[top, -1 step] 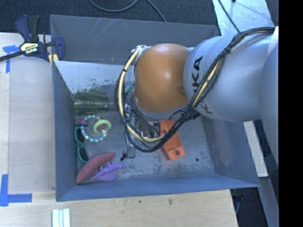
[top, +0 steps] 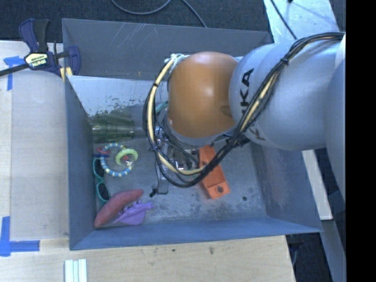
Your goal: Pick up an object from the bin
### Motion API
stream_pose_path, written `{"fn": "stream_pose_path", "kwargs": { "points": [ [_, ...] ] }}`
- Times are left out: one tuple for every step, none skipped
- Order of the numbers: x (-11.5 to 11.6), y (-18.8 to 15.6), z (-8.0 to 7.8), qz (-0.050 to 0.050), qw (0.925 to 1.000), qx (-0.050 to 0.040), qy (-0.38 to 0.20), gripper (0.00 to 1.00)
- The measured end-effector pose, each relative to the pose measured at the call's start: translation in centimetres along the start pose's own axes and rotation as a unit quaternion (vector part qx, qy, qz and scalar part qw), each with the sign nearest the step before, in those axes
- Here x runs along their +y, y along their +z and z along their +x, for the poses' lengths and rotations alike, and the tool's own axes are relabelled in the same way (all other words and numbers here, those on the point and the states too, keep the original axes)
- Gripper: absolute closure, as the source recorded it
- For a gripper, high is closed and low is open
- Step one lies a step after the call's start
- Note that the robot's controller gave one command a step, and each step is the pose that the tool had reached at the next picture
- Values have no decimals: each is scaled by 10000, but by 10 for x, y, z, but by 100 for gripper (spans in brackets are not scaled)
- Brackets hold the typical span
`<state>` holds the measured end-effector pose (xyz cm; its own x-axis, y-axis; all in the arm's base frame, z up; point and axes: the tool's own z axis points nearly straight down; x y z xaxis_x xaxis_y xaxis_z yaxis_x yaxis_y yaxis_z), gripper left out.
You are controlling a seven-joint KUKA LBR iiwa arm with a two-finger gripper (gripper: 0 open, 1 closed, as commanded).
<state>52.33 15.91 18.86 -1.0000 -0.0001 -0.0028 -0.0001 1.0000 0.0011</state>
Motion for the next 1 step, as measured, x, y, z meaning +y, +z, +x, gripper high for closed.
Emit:
{"fn": "stream_pose_path", "kwargs": {
  "points": [
    [13, -23, -18, 20, 9991, 61, -422, 0]
  ]
}}
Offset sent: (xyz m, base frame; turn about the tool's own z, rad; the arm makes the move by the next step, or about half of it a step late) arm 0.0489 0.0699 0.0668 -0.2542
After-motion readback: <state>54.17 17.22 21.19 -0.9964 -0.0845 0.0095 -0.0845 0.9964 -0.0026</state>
